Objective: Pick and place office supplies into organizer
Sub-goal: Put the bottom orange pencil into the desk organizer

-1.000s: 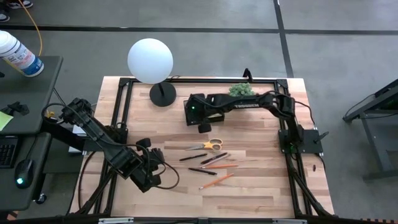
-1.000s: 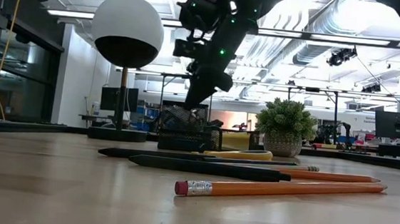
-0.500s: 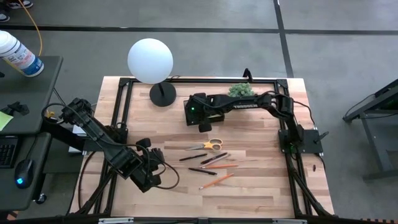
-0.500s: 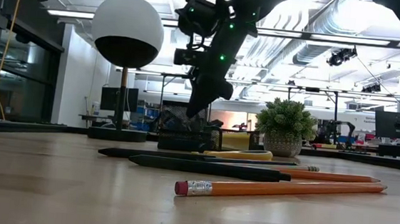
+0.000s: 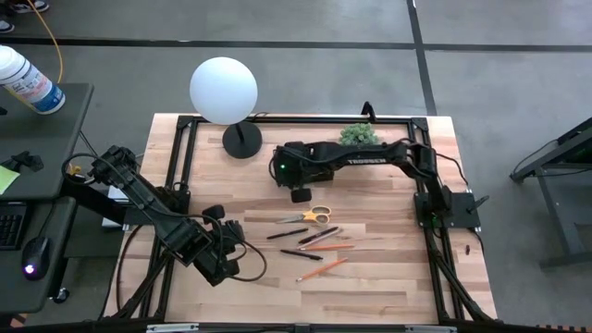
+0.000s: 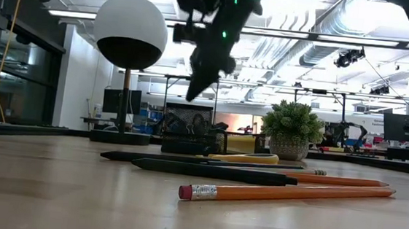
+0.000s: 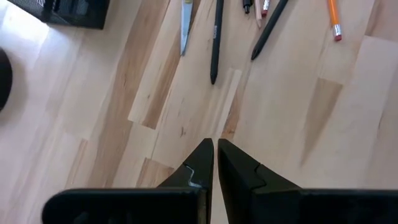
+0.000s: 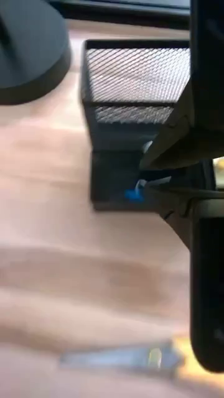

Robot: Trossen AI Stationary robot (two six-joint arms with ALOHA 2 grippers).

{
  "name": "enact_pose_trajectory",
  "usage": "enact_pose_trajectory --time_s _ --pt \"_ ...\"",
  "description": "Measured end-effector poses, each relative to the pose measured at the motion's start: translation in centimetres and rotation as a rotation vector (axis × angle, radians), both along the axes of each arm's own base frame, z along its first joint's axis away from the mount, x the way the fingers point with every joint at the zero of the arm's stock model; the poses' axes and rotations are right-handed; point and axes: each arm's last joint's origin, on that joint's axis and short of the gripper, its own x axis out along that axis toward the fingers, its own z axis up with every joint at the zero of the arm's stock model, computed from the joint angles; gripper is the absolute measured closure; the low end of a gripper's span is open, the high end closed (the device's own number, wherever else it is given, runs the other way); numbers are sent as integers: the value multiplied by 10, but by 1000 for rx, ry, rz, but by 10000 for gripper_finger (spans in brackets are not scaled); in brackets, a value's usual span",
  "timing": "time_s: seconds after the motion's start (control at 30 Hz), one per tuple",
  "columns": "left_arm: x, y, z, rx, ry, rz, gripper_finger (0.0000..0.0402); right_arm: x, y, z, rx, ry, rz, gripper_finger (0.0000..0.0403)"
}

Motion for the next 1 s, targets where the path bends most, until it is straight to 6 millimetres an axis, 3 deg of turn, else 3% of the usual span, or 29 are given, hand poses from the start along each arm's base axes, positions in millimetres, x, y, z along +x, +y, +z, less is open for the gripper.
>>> enact_pose_trajectory --time_s 0.27,0.5,1.0 --pt "-3 2 0 38 24 -3 387 -9 20 -2 104 84 -131 371" --pt "-4 3 0 49 37 -11 387 -12 76 2 151 84 -106 389" --pt "-4 3 0 77 57 -66 387 -48 175 -22 172 200 -246 396"
